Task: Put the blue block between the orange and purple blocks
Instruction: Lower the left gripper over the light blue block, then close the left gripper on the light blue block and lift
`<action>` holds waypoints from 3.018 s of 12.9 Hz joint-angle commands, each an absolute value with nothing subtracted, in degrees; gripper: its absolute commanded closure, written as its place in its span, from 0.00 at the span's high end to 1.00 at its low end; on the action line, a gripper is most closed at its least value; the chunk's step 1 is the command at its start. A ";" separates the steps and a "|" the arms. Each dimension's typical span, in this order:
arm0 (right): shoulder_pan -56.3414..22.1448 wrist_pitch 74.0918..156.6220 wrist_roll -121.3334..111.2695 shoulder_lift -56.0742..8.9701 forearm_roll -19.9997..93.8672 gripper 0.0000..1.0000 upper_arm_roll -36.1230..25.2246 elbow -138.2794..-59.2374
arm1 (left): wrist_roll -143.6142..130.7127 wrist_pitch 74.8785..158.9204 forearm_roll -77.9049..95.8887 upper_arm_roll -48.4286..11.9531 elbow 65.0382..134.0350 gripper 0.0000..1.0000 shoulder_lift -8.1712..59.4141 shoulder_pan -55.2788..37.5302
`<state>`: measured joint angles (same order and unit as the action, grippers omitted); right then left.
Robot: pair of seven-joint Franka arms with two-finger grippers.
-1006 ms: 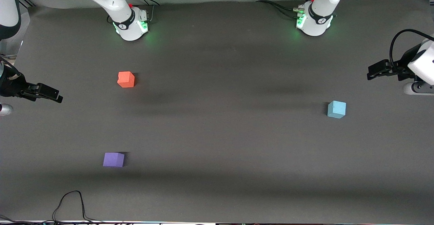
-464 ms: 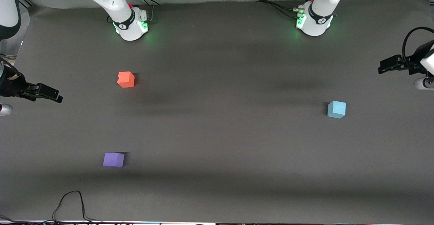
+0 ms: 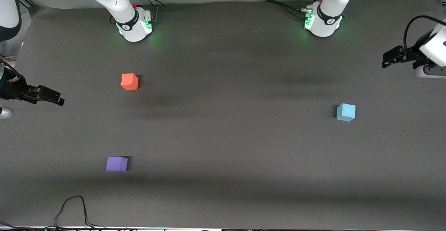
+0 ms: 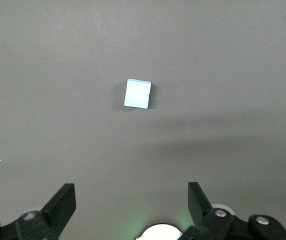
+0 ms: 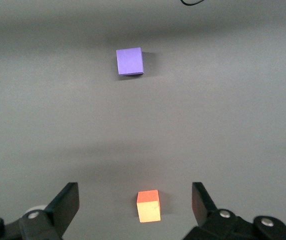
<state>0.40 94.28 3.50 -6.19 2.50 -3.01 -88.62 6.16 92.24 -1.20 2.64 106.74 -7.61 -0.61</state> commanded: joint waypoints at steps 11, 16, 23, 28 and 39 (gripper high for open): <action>0.35 94.57 2.81 -6.24 3.78 1.00 -3.43 -88.59 | 11.95 130.21 -2.29 3.08 126.28 1.00 7.63 -0.53; 0.26 95.10 2.81 -6.33 3.69 1.00 -3.43 -88.42 | 12.04 145.80 -2.46 3.25 131.75 1.00 13.61 -0.53; 0.26 95.01 2.81 -6.24 3.69 1.00 -3.34 -88.51 | 13.27 149.24 -2.46 3.25 131.92 1.00 18.28 -0.44; 0.26 95.01 2.90 -6.15 3.69 1.00 -3.43 -88.59 | 9.86 148.45 -2.37 3.25 132.10 0.56 18.54 -0.61; 0.26 94.92 2.99 -6.15 3.69 1.00 -3.34 -88.59 | 9.32 114.48 -2.46 3.43 110.52 0.35 10.82 -0.53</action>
<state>0.39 94.57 3.50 -6.24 2.50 -3.13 -88.69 9.85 123.57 -1.75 3.21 117.29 12.79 -0.43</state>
